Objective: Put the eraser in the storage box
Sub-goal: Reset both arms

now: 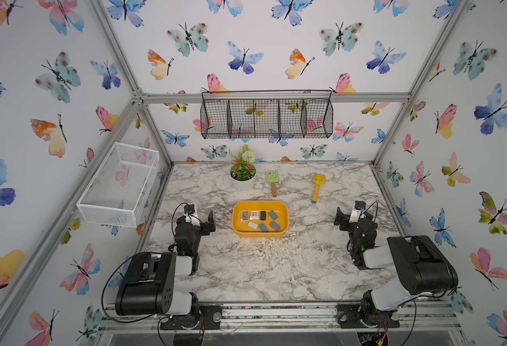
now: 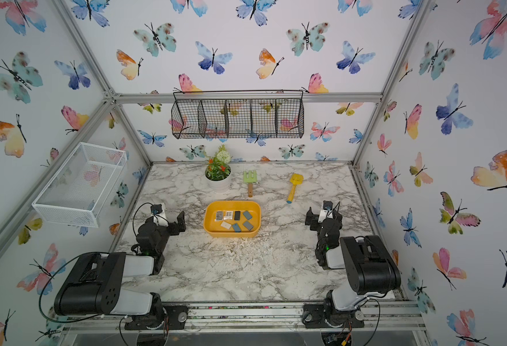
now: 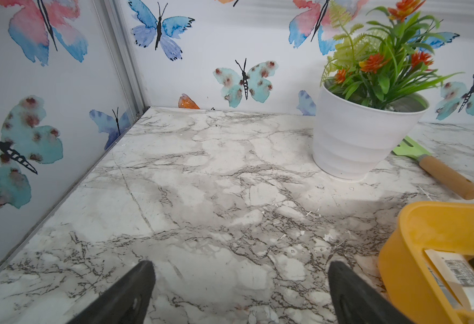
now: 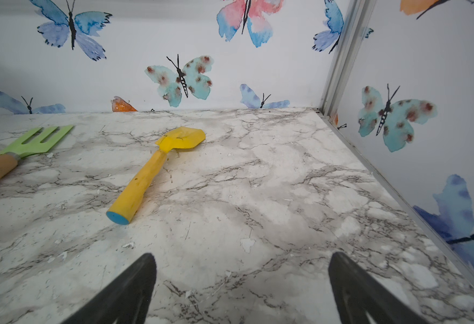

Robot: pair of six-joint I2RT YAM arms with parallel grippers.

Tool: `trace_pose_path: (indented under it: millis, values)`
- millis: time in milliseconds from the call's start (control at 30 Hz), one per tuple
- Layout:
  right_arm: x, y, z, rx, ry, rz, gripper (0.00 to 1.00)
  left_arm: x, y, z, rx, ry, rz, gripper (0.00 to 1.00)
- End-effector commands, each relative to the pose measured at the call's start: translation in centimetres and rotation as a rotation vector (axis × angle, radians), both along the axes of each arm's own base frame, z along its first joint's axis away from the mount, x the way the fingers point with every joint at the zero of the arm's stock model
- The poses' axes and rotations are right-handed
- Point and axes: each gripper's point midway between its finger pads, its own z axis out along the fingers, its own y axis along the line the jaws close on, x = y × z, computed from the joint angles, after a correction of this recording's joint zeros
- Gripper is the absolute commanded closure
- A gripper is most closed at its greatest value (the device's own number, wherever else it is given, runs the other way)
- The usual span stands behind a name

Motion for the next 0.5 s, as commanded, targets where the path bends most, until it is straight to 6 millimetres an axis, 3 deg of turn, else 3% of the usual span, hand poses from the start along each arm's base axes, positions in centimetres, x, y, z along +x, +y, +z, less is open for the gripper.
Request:
trace_pose_path:
  millis: [0,467]
  values:
    - [-0.08,-0.05,0.26,-0.010,-0.011,0.008,0.02,0.02,0.08,0.44,0.010,-0.012,0.004,0.02]
    - [0.17,0.16,0.11,-0.007,-0.002,0.018,0.02,-0.01,0.03,0.56,0.009,-0.016,0.004,0.02]
